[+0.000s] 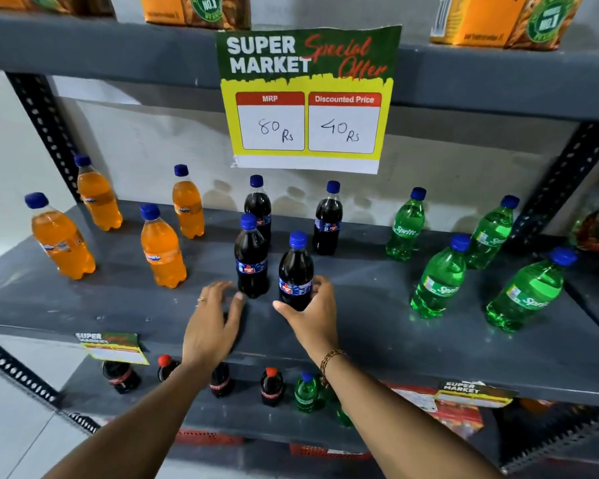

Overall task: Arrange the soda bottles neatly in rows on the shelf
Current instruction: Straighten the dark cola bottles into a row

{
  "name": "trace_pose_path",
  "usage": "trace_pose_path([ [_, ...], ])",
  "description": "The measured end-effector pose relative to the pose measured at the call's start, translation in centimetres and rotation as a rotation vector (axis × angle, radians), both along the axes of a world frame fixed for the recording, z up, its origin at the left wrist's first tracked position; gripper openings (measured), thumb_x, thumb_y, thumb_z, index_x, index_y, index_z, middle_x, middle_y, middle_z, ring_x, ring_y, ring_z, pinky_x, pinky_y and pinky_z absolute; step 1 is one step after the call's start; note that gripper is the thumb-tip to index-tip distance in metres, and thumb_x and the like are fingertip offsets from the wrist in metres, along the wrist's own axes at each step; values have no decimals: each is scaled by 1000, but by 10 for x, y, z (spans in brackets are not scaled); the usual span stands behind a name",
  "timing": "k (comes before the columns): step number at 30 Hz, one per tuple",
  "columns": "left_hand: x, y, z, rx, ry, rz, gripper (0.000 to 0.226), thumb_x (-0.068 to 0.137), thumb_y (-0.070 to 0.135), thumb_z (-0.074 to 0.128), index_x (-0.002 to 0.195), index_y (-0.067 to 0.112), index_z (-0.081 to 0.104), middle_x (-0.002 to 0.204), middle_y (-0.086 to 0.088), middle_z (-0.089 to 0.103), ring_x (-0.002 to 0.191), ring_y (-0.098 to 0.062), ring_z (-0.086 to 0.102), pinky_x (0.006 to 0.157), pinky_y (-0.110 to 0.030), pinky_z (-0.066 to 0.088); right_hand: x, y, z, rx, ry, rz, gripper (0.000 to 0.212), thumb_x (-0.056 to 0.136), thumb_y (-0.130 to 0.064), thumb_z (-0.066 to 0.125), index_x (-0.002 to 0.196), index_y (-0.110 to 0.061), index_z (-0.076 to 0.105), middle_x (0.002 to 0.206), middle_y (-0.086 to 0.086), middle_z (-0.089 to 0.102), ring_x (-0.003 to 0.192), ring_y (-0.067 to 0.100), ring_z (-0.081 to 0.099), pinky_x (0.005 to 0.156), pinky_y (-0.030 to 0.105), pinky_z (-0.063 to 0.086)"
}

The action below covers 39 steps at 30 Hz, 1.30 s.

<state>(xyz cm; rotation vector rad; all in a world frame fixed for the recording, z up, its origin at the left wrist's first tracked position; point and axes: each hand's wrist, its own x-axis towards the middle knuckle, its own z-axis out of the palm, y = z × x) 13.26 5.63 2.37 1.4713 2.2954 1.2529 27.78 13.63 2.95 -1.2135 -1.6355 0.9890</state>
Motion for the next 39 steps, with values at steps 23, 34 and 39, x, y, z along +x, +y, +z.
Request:
trace_pose_path([
  [23, 12, 41, 8, 92, -344, 55, 69, 70, 26, 79, 129, 11, 47, 124, -11, 56, 112, -24, 50, 91, -32, 38, 43, 33, -3, 28, -14, -67, 64, 68, -19, 76, 122, -8, 43, 119, 10, 50, 113, 25, 50, 98, 36, 42],
  [34, 91, 68, 6, 45, -393, -160, 75, 64, 29, 83, 125, 7, 45, 118, -7, 54, 111, -21, 49, 91, -31, 41, 110, 39, 0, 207, 107, -907, 64, 68, -44, 56, 106, 6, 45, 109, 31, 47, 104, 31, 36, 87, 44, 24],
  [39, 112, 86, 9, -31, -345, -272, 70, 69, 29, 80, 129, 16, 46, 118, -4, 59, 111, -22, 51, 83, -24, 38, 143, 58, -1, 25, 30, -705, 85, 65, -5, 74, 134, 2, 25, 135, 26, 36, 124, 42, 36, 106, 47, 31],
])
